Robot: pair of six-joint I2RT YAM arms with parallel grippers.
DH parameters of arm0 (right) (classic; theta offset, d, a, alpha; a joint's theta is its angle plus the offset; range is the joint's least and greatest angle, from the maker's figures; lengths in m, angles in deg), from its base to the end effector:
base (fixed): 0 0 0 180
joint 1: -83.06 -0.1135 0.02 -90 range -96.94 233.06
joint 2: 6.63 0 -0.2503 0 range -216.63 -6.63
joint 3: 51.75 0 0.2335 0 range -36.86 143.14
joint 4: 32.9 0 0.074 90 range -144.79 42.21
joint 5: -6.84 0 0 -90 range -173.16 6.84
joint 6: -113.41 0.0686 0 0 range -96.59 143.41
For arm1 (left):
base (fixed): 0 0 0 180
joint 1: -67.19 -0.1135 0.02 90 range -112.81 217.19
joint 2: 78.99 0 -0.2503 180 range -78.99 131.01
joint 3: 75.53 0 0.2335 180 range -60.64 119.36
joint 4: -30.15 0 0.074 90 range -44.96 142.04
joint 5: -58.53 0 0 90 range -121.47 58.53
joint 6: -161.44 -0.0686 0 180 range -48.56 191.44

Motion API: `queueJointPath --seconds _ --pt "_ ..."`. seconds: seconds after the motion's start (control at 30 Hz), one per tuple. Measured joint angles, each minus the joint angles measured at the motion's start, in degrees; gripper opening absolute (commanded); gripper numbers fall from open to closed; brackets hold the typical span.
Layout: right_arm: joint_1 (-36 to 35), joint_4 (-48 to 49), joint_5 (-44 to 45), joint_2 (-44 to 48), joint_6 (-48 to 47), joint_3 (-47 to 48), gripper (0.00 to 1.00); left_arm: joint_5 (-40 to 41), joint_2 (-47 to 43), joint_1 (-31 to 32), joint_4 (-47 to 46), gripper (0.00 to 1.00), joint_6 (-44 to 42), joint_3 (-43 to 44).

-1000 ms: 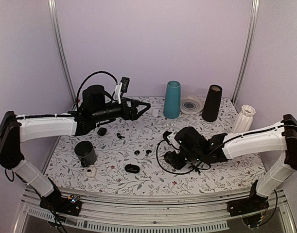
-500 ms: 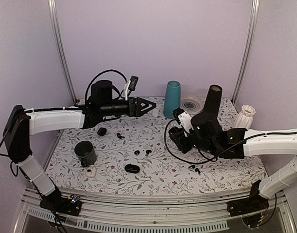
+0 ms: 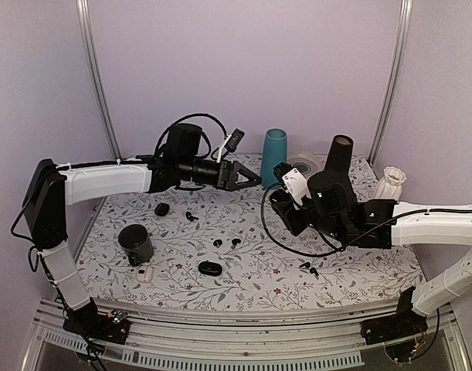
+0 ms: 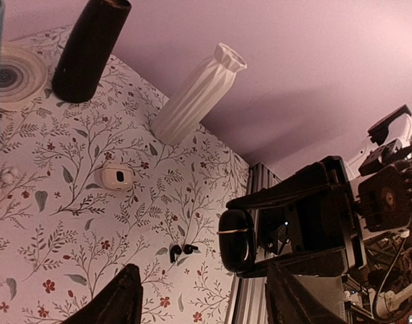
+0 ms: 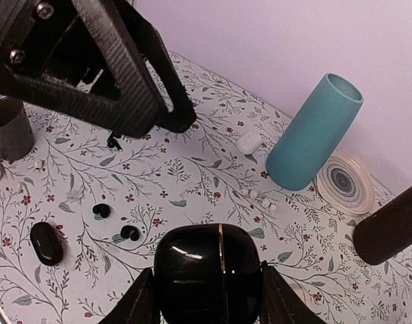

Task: Insert the wireless bluetooth earbuds into the charging case
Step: Pass from the right arm to the left

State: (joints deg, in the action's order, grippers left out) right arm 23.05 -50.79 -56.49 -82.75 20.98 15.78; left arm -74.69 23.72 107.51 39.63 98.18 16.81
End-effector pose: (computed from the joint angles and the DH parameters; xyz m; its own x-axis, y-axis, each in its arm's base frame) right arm 0.1826 0.2548 0.2613 -0.1984 -0.4195 -0.8858 -0.5821 0.7776 -0.2379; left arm 0.2909 -0.3085 0.2735 -0.6643 0.1337 -0.7354 0.7432 0.2228 -0.6309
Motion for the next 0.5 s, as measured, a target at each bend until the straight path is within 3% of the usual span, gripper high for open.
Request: queueJointPath --seconds 0.5 --pt "0.0 -0.09 -0.63 -0.02 -1.73 2.27 0.21 -4.79 3.61 3.02 7.02 0.52 -3.13 5.44"
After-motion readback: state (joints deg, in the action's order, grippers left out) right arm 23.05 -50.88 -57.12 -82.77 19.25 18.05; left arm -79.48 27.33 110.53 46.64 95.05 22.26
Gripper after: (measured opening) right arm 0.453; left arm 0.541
